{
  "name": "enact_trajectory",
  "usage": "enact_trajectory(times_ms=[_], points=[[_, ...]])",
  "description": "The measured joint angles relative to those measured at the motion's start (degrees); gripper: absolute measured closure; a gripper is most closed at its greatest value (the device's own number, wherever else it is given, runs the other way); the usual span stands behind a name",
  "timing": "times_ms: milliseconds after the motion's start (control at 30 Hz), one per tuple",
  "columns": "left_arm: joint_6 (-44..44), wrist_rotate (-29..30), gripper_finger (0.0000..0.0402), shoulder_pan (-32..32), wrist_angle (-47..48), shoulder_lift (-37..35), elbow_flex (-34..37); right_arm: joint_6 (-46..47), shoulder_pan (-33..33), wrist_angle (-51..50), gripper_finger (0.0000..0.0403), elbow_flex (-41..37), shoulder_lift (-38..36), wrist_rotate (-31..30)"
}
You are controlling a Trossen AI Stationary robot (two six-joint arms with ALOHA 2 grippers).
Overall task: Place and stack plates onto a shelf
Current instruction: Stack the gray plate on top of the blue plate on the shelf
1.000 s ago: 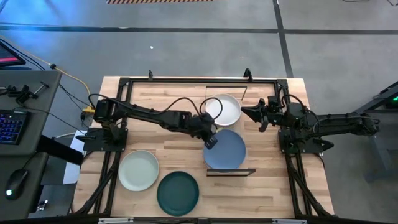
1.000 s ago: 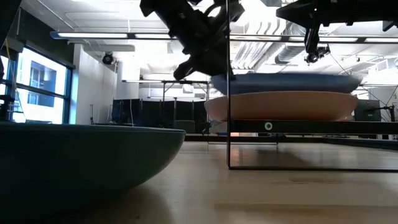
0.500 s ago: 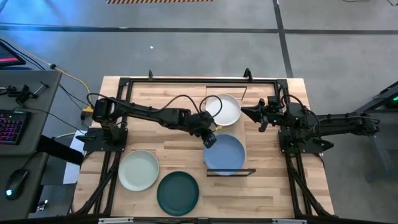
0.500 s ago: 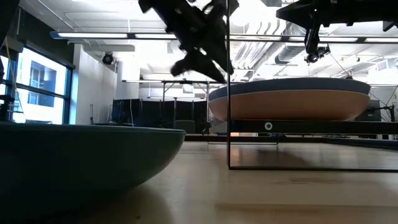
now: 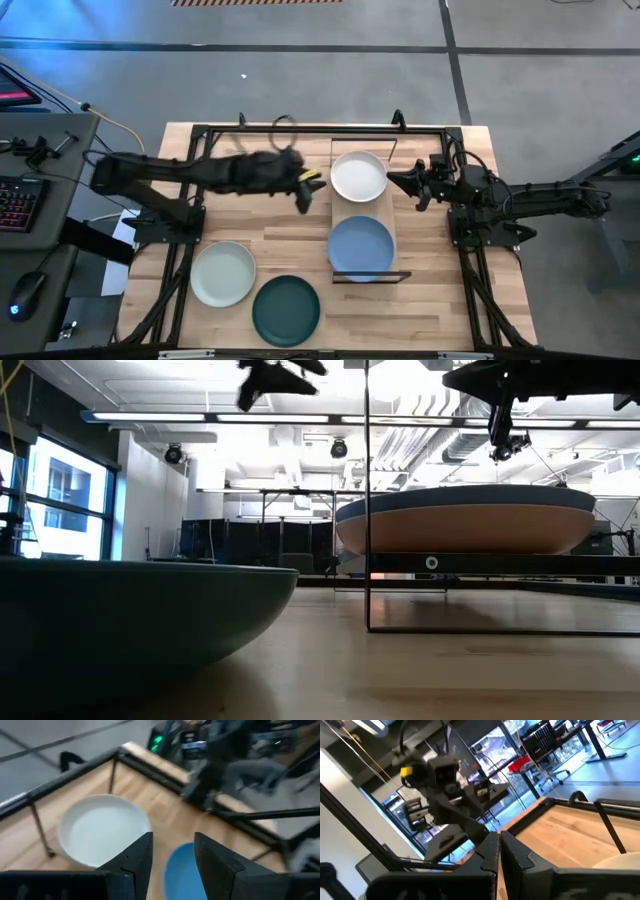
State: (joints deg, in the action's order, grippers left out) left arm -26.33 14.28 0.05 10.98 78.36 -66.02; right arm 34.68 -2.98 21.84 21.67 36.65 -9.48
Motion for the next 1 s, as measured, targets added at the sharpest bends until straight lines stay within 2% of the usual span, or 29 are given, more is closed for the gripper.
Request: enact_trajectory(times_ms=[200, 267, 367, 667, 1000], points=[[-3.9, -2.5, 0.0268, -3.8, -26.9, -9.3, 21.2, 0.0, 0.0, 1.9, 0.0403, 0.0, 0.4, 0.6], [-5.3, -2.6, 0.0268, -4.7, -35.5, -11.0, 26.7, -0.2, 0.0, 3.8, 0.0403, 0.0, 0.7, 1.0], [-6.2, -2.6, 0.0268, -5.4, -43.4, -13.0, 32.0, -1.9, 0.0, 4.0, 0.0403, 0.0, 0.8, 1.7], [-0.6, -3.2, 0.0268, -5.5, -44.7, -15.0, 34.4, -4.3, 0.0, 4.1, 0.0403, 0.0, 0.9, 2.7], [-0.4, -3.2, 0.0268, -5.3, -44.6, -15.0, 34.4, -4.3, 0.0, 4.1, 0.0403, 0.0, 0.9, 2.7]])
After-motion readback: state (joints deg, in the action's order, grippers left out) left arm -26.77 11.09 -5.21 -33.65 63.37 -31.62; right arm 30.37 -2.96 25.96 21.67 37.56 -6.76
